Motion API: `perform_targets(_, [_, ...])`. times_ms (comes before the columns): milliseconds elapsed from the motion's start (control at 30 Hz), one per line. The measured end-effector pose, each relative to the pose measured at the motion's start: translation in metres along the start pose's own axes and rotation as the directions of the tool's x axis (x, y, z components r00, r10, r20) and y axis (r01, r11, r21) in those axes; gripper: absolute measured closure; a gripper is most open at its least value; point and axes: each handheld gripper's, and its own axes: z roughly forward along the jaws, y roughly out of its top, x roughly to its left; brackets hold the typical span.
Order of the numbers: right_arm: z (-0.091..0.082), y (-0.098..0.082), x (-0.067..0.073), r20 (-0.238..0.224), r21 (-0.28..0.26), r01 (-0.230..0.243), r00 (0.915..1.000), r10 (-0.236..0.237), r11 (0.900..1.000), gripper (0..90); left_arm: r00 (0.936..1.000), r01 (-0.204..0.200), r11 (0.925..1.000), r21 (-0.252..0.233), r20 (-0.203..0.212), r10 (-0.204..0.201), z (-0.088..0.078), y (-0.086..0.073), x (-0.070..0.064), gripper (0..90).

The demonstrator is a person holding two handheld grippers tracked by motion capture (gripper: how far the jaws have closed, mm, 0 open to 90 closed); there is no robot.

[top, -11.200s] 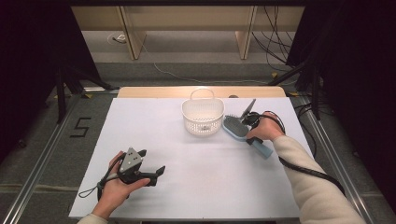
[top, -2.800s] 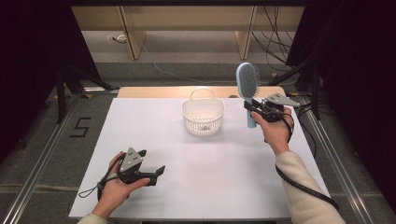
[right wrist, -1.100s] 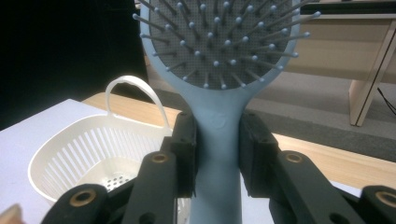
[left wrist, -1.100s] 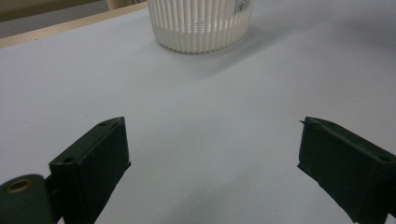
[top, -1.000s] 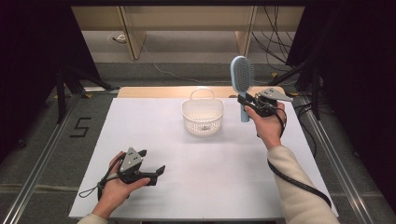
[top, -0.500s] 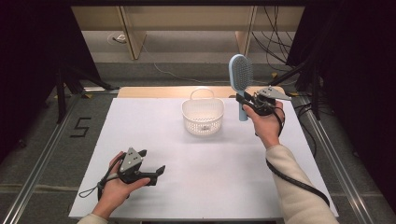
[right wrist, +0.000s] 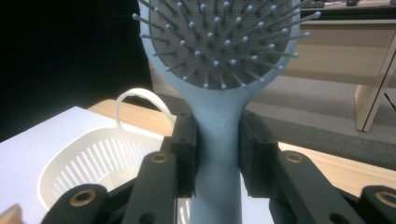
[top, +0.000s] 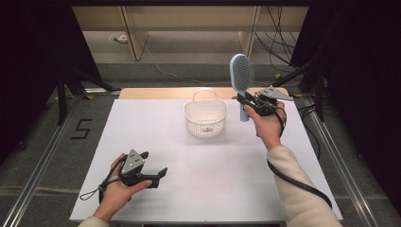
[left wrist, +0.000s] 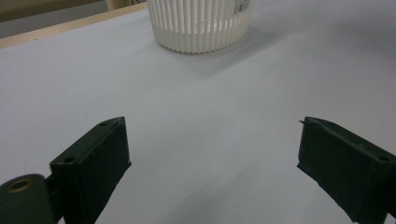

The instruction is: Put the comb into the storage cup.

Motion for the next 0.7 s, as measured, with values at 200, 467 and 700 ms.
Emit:
perform_targets(200, [0.0012, 0.0006, 0.0017, -0.002, -0.004, -0.003, 1.0000, 0.003, 1.000, 70.6, 1.0000, 0.000, 1.0000, 0.000, 0.001, 0.000, 0.0001, 0.0000, 0.0000, 8.1])
perform_targets(467, [0.0042, 0.0027, 0.0041, -0.005, -0.006, -0.003, 1.0000, 0.003, 1.000, 70.6, 1.0000, 0.001, 1.0000, 0.001, 0.002, -0.001, 0.0002, -0.0001, 0.0000, 8.2])
perform_targets(700, [0.0058, 0.0037, 0.0052, -0.004, -0.009, -0.002, 1.0000, 0.002, 1.000, 70.6, 1.0000, 0.000, 1.0000, 0.002, 0.001, 0.000, 0.0002, 0.0000, -0.0001, 8.2])
